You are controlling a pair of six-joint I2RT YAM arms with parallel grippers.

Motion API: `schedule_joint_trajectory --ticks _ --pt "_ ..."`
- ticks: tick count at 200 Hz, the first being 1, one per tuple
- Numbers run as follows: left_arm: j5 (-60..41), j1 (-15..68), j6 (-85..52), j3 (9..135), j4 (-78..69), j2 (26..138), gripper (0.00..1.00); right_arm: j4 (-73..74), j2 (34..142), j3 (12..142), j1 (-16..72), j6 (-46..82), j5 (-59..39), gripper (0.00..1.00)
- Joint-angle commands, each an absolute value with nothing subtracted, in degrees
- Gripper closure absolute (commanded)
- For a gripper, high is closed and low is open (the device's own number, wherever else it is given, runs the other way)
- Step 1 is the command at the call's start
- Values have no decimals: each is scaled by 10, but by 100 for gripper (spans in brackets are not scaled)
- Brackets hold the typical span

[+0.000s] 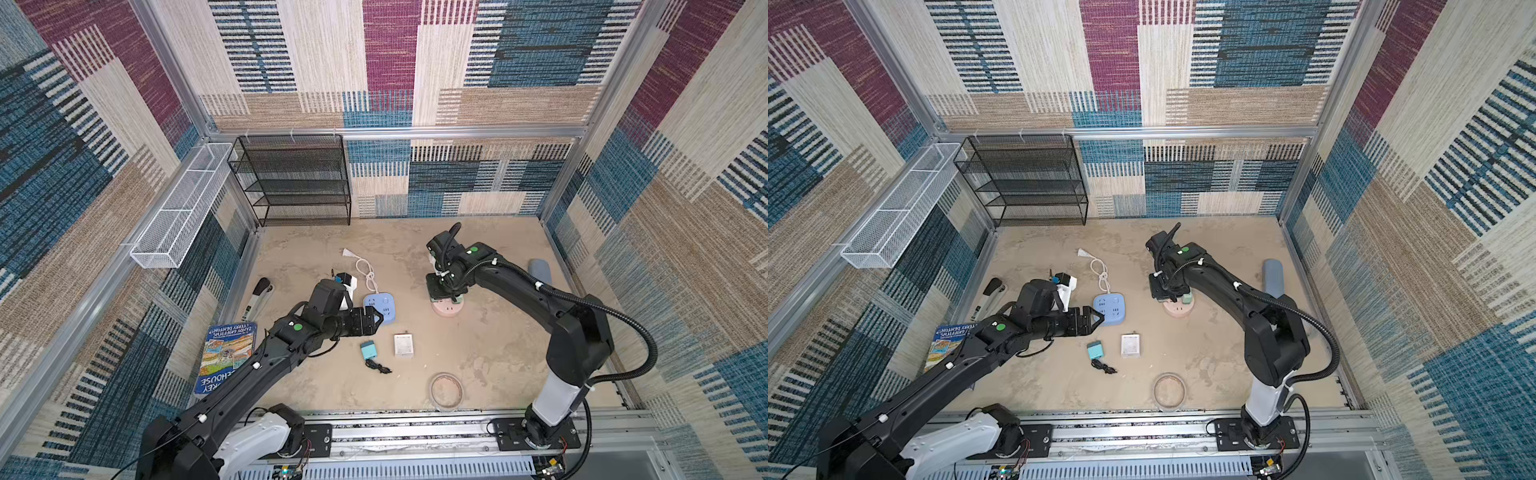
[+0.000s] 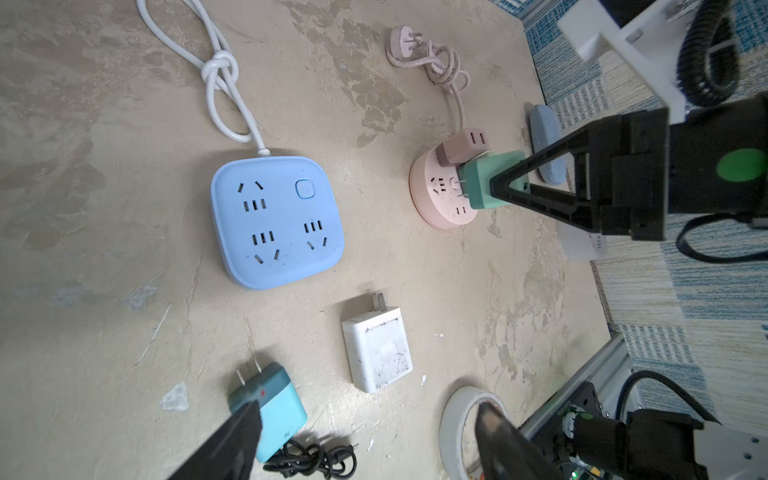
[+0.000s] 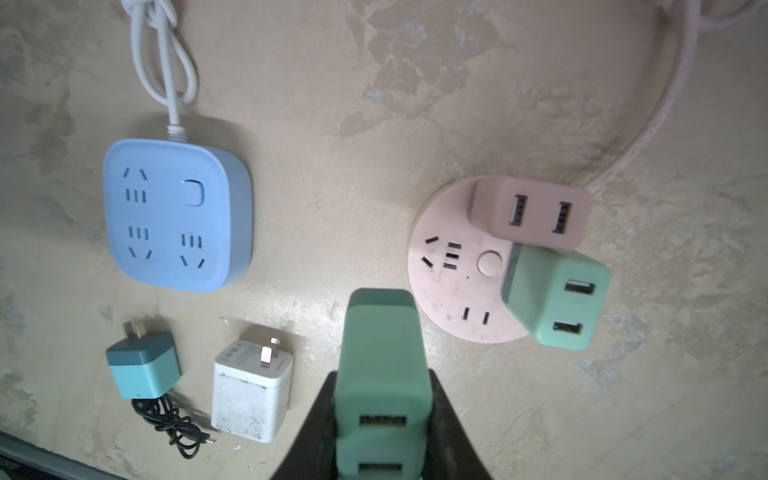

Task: Insert the plug
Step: 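Lower the mint-green charger's prongs into a free pink strip socket with the right gripper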

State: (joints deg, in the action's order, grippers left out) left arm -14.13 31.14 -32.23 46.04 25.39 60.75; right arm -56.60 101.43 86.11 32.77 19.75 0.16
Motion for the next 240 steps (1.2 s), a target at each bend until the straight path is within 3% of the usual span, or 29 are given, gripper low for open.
schedule_joint_trajectory --ticks 1,240 --pt "-154 310 -327 458 234 609 14 -577 1023 867 322 179 17 100" --pt "-154 311 -327 462 227 622 15 -542 1070 870 287 164 27 100"
